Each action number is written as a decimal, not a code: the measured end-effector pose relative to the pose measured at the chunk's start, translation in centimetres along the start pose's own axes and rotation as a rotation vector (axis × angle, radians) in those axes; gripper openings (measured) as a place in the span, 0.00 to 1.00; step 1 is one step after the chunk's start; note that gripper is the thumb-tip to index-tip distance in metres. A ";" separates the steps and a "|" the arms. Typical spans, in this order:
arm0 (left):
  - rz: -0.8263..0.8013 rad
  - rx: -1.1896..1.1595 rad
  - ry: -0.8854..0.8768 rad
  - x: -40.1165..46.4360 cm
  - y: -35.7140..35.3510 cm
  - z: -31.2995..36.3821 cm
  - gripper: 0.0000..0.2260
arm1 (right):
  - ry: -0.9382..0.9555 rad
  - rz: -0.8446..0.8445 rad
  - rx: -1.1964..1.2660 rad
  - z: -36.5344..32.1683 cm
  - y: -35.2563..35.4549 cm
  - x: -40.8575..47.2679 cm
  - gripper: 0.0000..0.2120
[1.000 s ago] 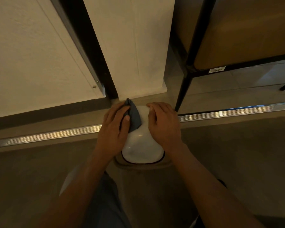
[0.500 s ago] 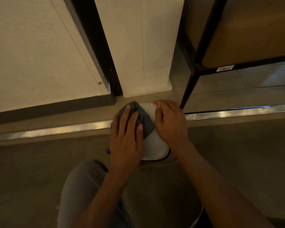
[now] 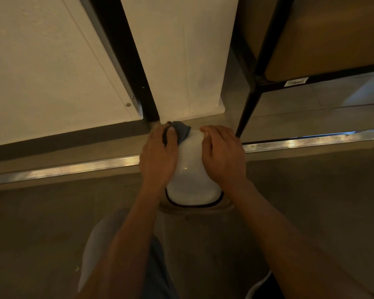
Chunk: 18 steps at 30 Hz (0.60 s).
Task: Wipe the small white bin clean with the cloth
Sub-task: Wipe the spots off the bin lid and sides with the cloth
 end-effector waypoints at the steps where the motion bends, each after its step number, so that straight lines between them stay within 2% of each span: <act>1: 0.068 -0.098 -0.011 -1.9 0.0 -0.9 0.16 | 0.002 0.002 0.005 -0.1 0.0 0.0 0.19; 3: 0.180 -0.255 0.014 -6.0 -0.5 -3.0 0.20 | 0.008 0.004 0.015 -0.1 -0.1 0.0 0.19; 7: 0.206 -0.213 0.042 -10.1 -2.2 -4.4 0.26 | 0.033 0.015 0.010 -0.1 0.1 -0.1 0.17; 11: 0.137 -0.191 0.041 -5.3 -0.6 -2.4 0.21 | 0.050 -0.009 0.009 -0.2 0.2 -0.2 0.18; 15: 0.009 0.025 0.109 0.7 0.6 0.0 0.16 | 0.034 -0.031 0.035 -0.2 0.3 -0.2 0.18; 18: 0.043 0.035 0.098 0.5 0.5 0.2 0.17 | -0.001 -0.035 0.008 -0.6 0.7 -0.1 0.17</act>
Point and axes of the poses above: each hand's wrist, its own x-axis towards the middle knuckle, its own y-axis out of the back of the hand, z = x × y, the point moved 8 cm from there along x, towards the middle knuckle, and after that the axes turned 13 degrees about -z, right-handed, at the moved point
